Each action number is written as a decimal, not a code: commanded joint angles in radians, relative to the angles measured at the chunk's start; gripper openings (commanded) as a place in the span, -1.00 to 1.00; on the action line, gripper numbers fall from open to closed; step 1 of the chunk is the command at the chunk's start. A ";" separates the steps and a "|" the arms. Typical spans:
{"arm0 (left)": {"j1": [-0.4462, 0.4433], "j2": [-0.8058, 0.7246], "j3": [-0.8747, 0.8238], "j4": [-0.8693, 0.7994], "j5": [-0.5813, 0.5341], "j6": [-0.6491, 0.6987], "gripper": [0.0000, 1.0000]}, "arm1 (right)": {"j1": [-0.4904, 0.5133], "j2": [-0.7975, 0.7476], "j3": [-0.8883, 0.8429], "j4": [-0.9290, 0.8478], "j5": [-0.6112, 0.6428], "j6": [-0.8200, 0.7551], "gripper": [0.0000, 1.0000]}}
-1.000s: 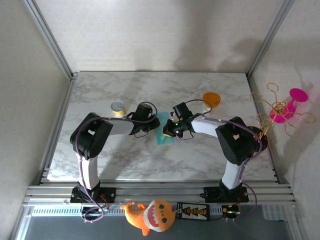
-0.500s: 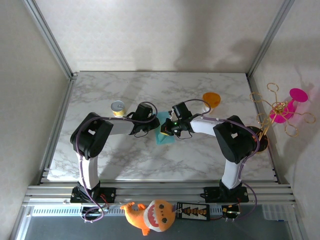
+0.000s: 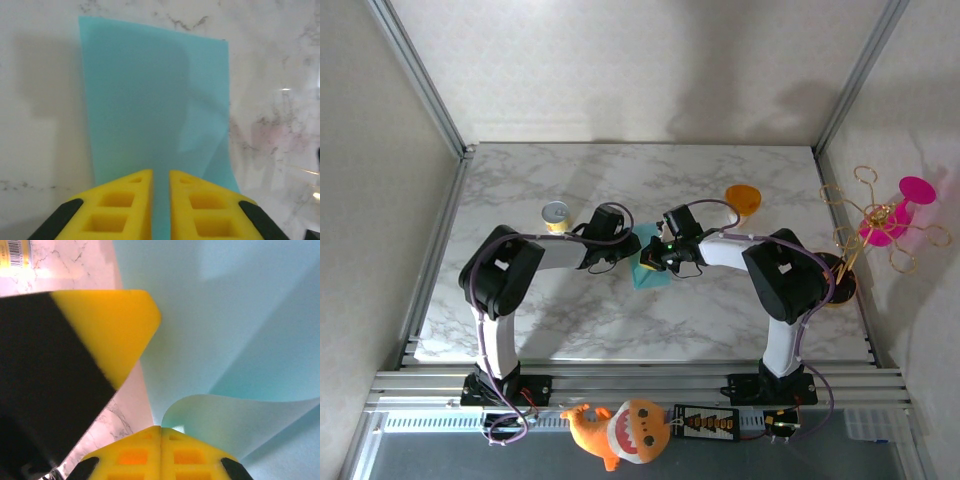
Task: Fold a paper plane with a square sheet of paper (pick it up from the middle)
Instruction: Fold the triangle a second time at the center of the table.
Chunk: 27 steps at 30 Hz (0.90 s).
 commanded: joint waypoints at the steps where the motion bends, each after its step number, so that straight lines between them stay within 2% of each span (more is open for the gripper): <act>1: 0.028 -0.062 -0.019 0.048 0.017 -0.025 -0.65 | 0.010 0.014 0.002 0.007 0.008 0.001 -0.96; 12: 0.047 0.028 0.016 -0.015 -0.014 -0.011 -0.71 | 0.009 0.021 -0.004 0.040 -0.007 0.005 -0.96; 27: 0.044 0.051 0.009 -0.028 -0.014 -0.010 -0.78 | 0.009 0.055 0.019 0.061 0.011 0.016 -0.96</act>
